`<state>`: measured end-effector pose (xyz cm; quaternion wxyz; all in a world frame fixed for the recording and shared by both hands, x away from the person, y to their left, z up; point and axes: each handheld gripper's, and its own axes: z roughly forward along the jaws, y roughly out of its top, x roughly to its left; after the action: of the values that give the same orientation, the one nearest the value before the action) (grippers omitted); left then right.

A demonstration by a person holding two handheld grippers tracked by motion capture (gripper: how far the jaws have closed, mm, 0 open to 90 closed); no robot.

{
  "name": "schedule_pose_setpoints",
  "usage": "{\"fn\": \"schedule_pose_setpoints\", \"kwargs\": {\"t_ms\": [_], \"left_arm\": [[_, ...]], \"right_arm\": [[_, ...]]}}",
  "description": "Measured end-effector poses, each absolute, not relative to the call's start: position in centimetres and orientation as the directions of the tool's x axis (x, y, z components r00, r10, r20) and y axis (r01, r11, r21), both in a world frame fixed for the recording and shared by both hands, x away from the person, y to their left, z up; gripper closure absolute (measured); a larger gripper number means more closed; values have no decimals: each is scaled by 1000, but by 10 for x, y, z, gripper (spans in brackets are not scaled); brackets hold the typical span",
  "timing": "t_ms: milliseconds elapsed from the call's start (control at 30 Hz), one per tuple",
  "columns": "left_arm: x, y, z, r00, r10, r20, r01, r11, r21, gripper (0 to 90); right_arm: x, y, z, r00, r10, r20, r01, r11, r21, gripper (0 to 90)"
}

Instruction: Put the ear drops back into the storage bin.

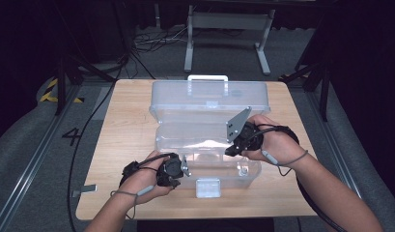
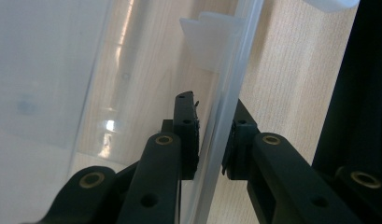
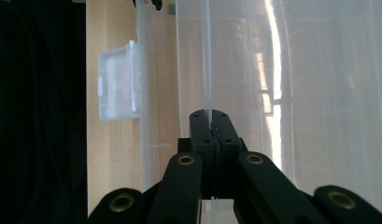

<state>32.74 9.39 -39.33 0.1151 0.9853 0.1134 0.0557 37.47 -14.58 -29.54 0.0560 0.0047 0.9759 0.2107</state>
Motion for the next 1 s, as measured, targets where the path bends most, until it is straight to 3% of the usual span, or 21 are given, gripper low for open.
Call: {"fn": "schedule_pose_setpoints", "kwargs": {"t_ms": [367, 700, 1000], "left_arm": [[327, 95, -391, 965, 256, 54, 233, -934, 272, 756], [321, 109, -366, 961, 276, 17, 245, -880, 406, 689], [320, 127, -348, 947, 312, -70, 304, -810, 502, 760]], "right_arm": [[375, -147, -295, -994, 35, -104, -13, 907, 420, 900], [375, -148, -295, -995, 42, -96, -2, 906, 424, 900], [375, -149, -296, -994, 48, -95, 2, 901, 434, 900]]}}
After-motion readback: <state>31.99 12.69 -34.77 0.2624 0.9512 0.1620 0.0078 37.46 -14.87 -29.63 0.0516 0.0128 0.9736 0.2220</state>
